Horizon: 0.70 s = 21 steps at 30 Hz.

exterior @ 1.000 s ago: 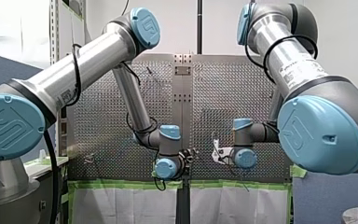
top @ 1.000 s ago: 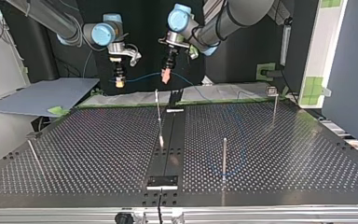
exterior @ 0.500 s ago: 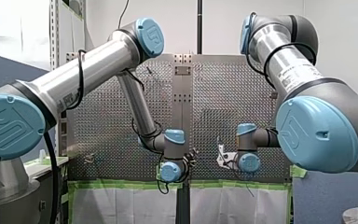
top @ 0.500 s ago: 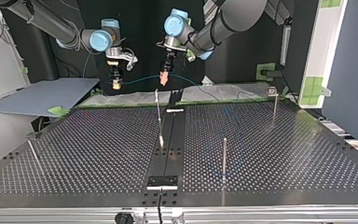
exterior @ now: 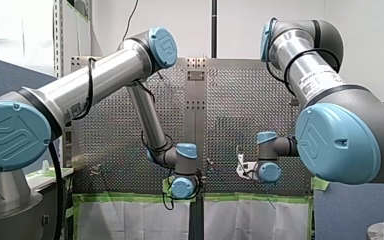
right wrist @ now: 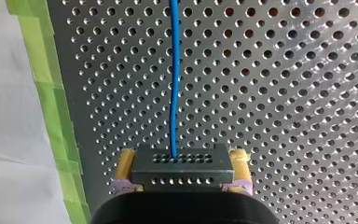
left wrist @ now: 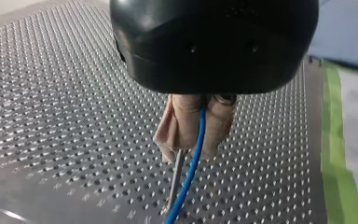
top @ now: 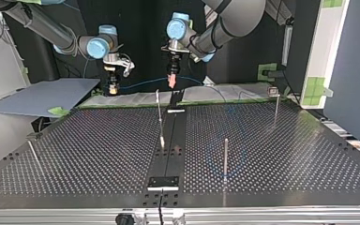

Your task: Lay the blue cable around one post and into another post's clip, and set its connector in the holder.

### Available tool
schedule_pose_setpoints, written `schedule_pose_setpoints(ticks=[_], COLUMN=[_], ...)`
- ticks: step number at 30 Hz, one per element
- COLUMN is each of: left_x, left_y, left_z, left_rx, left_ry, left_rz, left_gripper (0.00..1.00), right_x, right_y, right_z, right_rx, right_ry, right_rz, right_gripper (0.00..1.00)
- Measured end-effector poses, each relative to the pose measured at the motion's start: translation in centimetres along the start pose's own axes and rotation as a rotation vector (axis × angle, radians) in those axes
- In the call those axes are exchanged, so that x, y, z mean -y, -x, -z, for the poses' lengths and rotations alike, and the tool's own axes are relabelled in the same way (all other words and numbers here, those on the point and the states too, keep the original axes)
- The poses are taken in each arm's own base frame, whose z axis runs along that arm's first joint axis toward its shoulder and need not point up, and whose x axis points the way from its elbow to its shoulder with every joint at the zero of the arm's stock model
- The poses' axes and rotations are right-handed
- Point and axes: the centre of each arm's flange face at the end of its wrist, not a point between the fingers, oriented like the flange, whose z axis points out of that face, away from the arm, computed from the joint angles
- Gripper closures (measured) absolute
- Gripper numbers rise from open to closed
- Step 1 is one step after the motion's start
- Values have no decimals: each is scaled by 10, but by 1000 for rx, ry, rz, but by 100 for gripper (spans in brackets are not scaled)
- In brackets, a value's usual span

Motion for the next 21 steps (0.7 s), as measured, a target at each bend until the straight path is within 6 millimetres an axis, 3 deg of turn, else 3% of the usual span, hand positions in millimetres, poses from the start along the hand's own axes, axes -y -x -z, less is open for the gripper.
schedule_pose_setpoints(ticks=[14, 21], left_x=[21, 18], left_y=[9, 11], left_z=[-17, -22], left_rx=[37, 26], left_ry=[-4, 21], left_rz=[-31, -59], left_gripper=[90, 92], right_x=[-2, -5], right_y=[-15, -15], right_z=[-18, -18], right_rx=[36, 48], right_ry=[7, 12], right_rz=[-6, -4], right_gripper=[87, 87])
